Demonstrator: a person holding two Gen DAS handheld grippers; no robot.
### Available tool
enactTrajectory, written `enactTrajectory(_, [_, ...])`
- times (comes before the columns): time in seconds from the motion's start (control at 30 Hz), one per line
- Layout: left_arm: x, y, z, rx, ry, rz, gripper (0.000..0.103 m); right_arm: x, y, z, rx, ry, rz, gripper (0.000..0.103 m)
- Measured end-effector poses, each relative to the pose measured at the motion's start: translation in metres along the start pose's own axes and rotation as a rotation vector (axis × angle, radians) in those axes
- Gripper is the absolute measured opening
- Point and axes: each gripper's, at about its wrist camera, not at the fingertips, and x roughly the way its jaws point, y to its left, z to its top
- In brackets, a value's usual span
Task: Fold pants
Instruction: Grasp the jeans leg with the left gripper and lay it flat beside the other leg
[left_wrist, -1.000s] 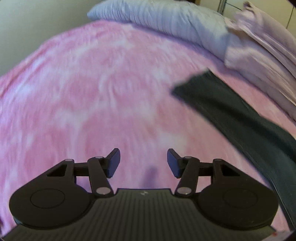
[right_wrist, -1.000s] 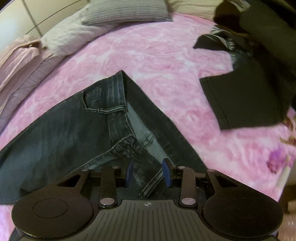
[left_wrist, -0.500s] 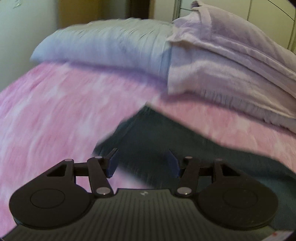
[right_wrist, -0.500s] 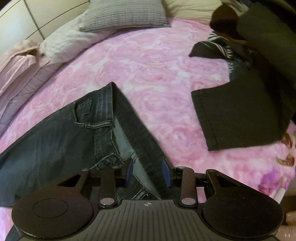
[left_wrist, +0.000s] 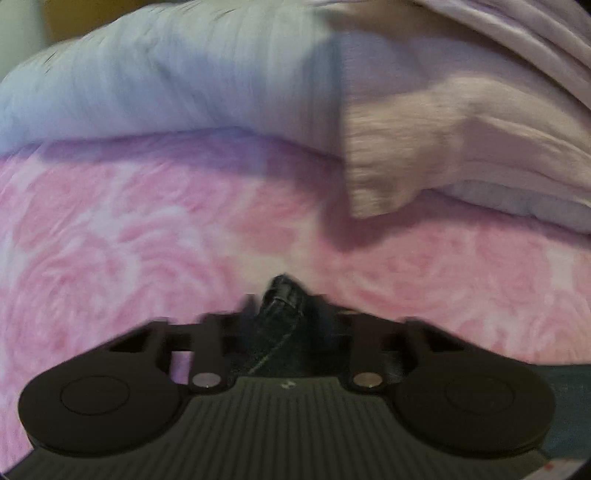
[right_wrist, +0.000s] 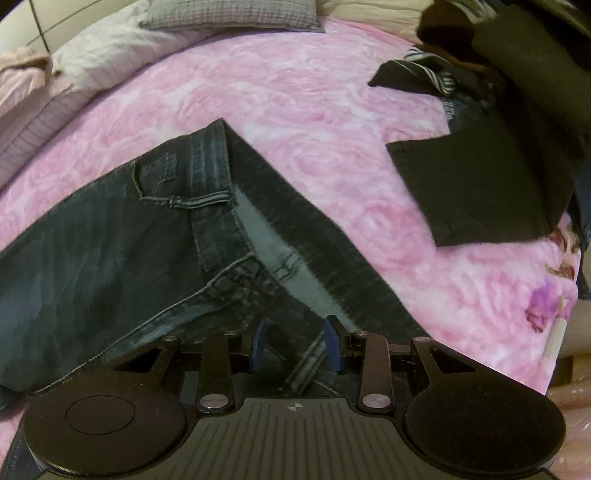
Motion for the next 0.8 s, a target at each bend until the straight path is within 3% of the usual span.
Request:
enactTrajectory(0.07, [-0.005, -0.015, -0.003, 0.119, -0.050, 0.022, 0.008, 0.001, 0.006, 0.002, -0.015, -0.002, 0.001, 0.032])
enactTrajectory(0.2, [-0.017, -0.014, 0.009, 0.060, -0.232, 0.074, 0.009, 0.000, 0.013, 0.010, -0.039, -0.024, -0.002, 0.032])
enactTrajectory(0.3, [0.002, -0.030, 0.012, 0.147, -0.171, 0.174, 0.012, -0.001, 0.013, 0.016, -0.044, -0.045, 0.002, 0.032])
enactTrajectory(0.37, [0.004, -0.044, 0.006, 0.195, -0.178, 0.252, 0.024, 0.001, 0.011, 0.020, -0.039, -0.051, 0.013, 0.032])
enactTrajectory(0.4, [-0.001, -0.045, 0.005, 0.171, -0.200, 0.278, 0.032, 0.001, 0.010, 0.021, -0.034, -0.052, 0.021, 0.032])
enactTrajectory(0.43, [-0.008, -0.042, 0.004, 0.127, -0.224, 0.288, 0.050, 0.000, 0.008, 0.023, -0.031, -0.055, 0.037, 0.032])
enactTrajectory(0.47, [-0.016, -0.036, 0.003, 0.072, -0.237, 0.304, 0.058, -0.001, 0.006, 0.024, -0.031, -0.061, 0.055, 0.032])
enactTrajectory(0.53, [-0.033, -0.020, 0.002, -0.023, -0.216, 0.321, 0.056, -0.004, -0.001, 0.028, -0.042, -0.080, 0.107, 0.032])
enactTrajectory(0.63, [-0.070, 0.007, -0.012, -0.167, -0.167, 0.281, 0.056, -0.004, -0.014, 0.034, -0.061, -0.086, 0.203, 0.032])
enactTrajectory(0.8, [-0.158, 0.025, -0.077, -0.309, -0.075, 0.187, 0.056, 0.021, -0.026, 0.051, -0.152, -0.041, 0.373, 0.032])
